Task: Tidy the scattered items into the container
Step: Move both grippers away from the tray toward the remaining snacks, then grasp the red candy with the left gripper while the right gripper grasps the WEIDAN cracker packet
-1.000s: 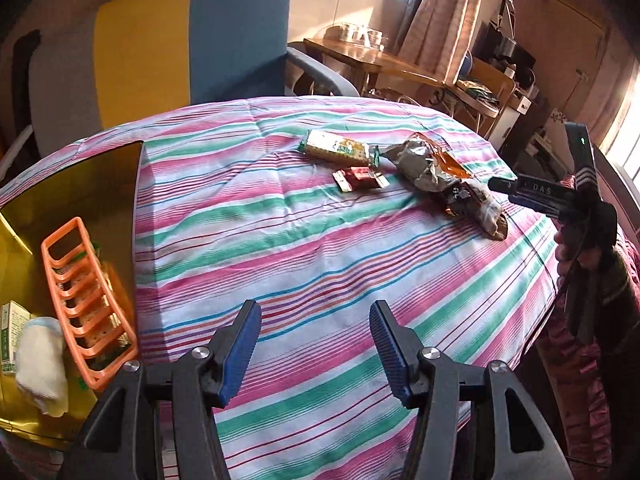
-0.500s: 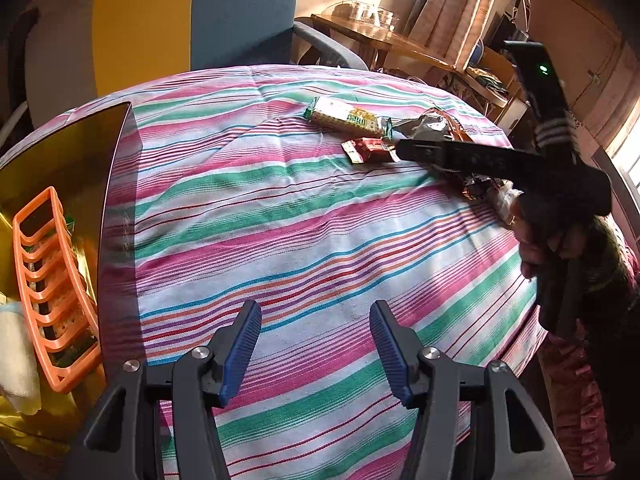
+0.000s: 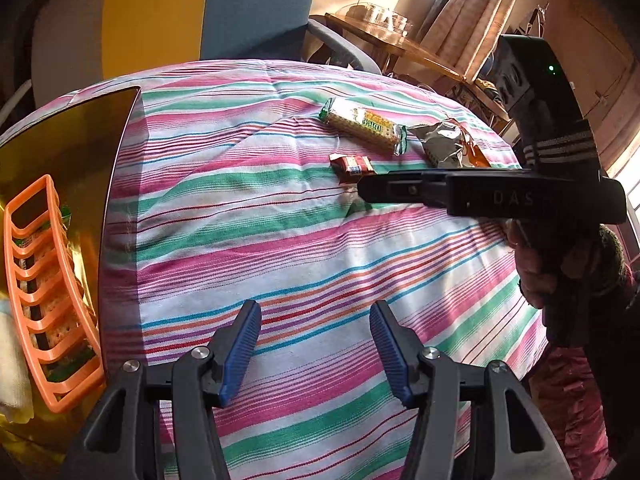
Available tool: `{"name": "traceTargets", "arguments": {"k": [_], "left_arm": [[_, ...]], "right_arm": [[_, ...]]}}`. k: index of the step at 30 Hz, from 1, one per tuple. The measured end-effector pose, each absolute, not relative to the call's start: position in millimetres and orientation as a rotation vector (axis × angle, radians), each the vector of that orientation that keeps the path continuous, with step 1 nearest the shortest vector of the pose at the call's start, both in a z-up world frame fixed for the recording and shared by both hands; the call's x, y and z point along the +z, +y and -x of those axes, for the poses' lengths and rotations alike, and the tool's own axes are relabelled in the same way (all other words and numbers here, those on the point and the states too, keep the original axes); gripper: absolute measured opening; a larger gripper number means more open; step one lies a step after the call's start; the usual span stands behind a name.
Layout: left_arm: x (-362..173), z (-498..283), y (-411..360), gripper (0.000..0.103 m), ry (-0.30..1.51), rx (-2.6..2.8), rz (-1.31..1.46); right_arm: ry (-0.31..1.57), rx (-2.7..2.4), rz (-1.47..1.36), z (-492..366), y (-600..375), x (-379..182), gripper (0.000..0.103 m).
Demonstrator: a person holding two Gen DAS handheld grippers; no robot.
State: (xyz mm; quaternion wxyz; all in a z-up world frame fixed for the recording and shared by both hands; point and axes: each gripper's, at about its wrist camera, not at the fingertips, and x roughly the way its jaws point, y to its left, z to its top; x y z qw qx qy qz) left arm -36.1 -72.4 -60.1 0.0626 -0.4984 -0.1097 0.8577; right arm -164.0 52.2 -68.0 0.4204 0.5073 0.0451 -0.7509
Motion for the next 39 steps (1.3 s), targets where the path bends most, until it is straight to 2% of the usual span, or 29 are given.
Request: {"name": "traceTargets", "arguments": {"k": [4, 11, 17, 18, 19, 20, 24, 30, 39], "left_arm": [[-55.7, 43.6, -68.8, 0.058, -0.325, 2.598, 1.485], [-56.2, 48.6, -66.7, 0.058, -0.318, 2.589, 1.49], [-60.4, 47.9, -72.8, 0.058, -0.352, 2.583, 1.515], [-61.0, 47.7, -73.5, 0.058, -0.355, 2.582, 1.518], [-61.1, 47.3, -73.9, 0.058, -0.355, 2.584, 1.517], [-61.2, 46.8, -74.2, 0.058, -0.354, 2.585, 1.517], [-60.3, 44.4, -78.2, 0.058, -0.365, 2.594, 1.519], [-54.5, 41.1, -82.5, 0.058, -0.374, 2.613, 1.501], [-43.4, 60.6, -68.6, 0.058, -0.26, 2.608, 1.466]], "right_arm": [[0.217, -2.073, -1.229, 194.3, 59.2, -54.4, 0.053], [0.57, -2.124, -1.197, 238.7, 35.2, -59.6, 0.072], [0.748, -2.01, -1.228, 252.3, 22.0, -74.2, 0.077], [0.751, -2.013, -1.235, 255.5, 21.2, -75.6, 0.076], [0.749, -2.019, -1.247, 258.4, 20.8, -77.0, 0.069], [0.747, -2.024, -1.256, 259.6, 21.0, -77.3, 0.057], [0.746, -2.046, -1.264, 250.8, 25.5, -73.8, 0.054], [0.633, -2.104, -1.291, 207.1, 53.1, -61.4, 0.054], [0.46, -2.257, -1.371, 118.5, 121.7, -65.2, 0.051]]}}
